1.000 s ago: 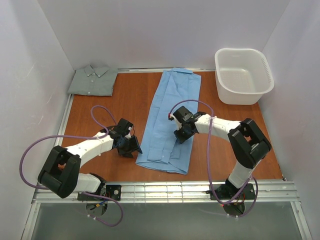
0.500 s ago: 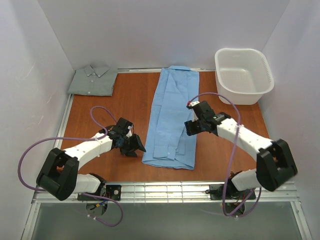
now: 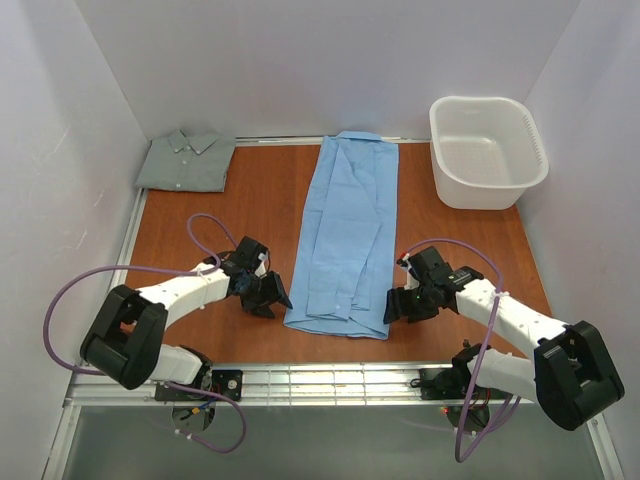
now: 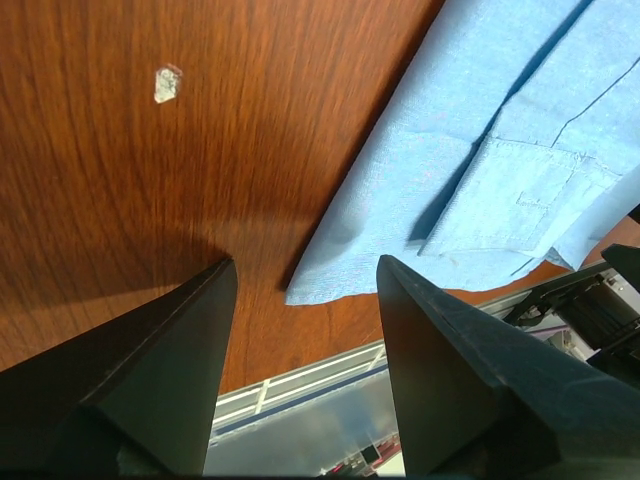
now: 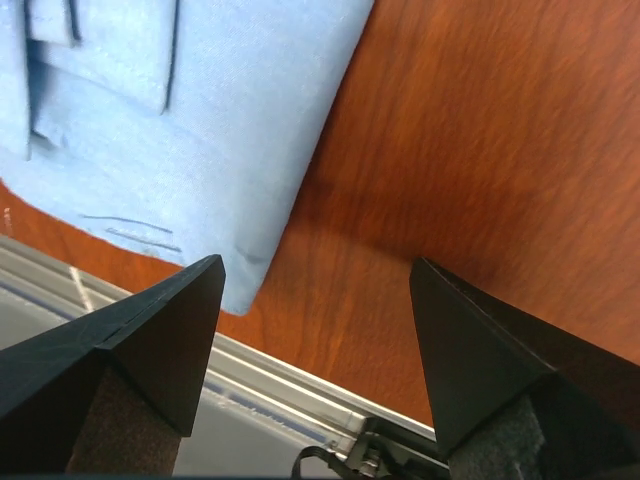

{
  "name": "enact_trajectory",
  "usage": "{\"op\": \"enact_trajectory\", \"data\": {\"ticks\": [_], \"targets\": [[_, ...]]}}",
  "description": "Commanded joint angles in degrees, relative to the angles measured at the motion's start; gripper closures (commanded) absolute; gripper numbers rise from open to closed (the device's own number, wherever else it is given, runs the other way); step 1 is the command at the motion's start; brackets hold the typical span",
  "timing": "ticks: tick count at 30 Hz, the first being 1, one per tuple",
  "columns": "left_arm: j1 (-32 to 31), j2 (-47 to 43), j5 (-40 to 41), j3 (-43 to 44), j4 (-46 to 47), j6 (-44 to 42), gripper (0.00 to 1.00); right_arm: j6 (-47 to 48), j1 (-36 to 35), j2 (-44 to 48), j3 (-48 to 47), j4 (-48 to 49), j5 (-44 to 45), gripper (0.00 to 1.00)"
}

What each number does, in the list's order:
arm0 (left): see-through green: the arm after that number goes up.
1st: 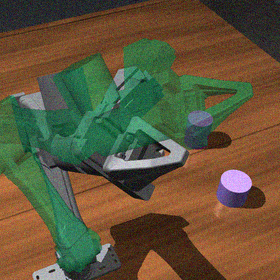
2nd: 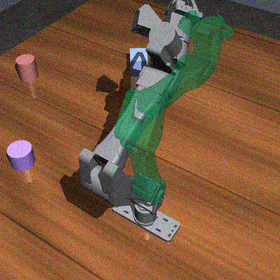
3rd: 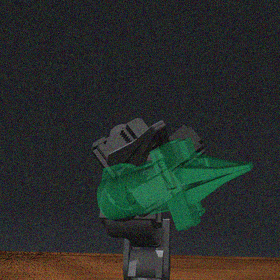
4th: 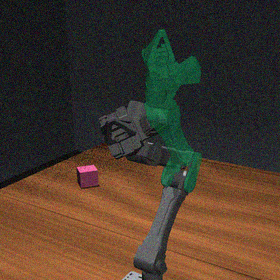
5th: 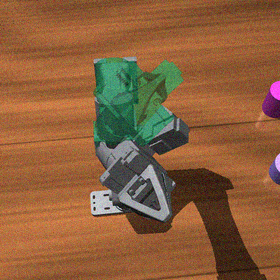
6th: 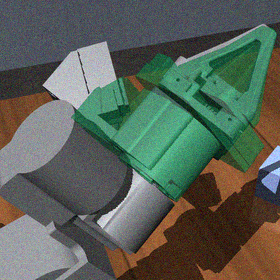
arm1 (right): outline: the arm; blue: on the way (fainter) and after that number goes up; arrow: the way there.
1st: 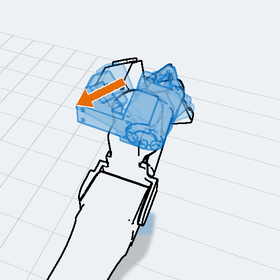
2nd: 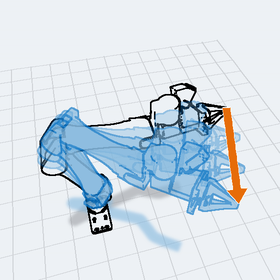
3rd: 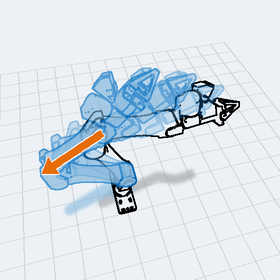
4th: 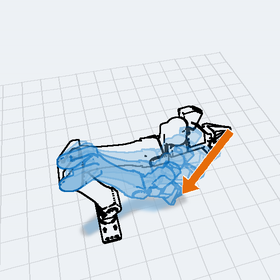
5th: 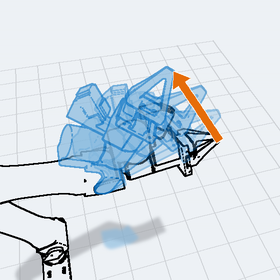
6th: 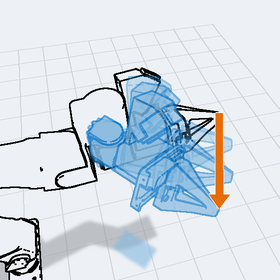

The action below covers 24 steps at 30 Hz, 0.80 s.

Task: Fold and stack the long sleeve shirts
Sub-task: Fold the shirt

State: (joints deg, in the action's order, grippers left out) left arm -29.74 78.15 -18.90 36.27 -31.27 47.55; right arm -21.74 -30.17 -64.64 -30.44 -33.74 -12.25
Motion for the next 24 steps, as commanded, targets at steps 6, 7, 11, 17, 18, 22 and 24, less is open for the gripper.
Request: {"op": "enact_trajectory", "data": {"ticks": [6, 7, 11, 17, 18, 22, 24], "targets": [[-0.59, 3.67, -0.70, 0.38, -0.02, -2.20, 0.49, -1.90, -0.06, -1.45, 2.92, 4.64, -9.10, 0.32], [-0.67, 4.11, -1.05, 0.47, 0.33, -2.20, 0.49, -1.82, -0.06, -1.89, 3.19, 5.08, -9.37, 0.33], [-1.20, 5.52, -1.76, 0.64, 0.86, -2.46, 0.51, -1.99, 0.03, -2.59, 3.28, 6.58, -10.60, 0.37], [-1.55, 7.19, -2.72, 0.20, 2.26, -2.29, 0.62, -2.08, -0.06, -3.74, 4.42, 8.07, -10.69, 0.51], [-1.64, 7.45, -2.99, 0.20, 2.26, -2.37, 0.65, -2.08, -0.15, -3.91, 4.59, 8.25, -10.86, 0.56], [-1.64, 7.46, -2.55, 0.20, 2.61, -2.55, 0.81, -1.99, -0.06, -3.74, 4.60, 8.34, -10.78, 0.67], [-1.64, 7.54, -1.94, 0.38, 2.61, -2.72, 0.90, -1.91, -0.15, -3.65, 4.60, 8.42, -10.51, 0.75]]}}
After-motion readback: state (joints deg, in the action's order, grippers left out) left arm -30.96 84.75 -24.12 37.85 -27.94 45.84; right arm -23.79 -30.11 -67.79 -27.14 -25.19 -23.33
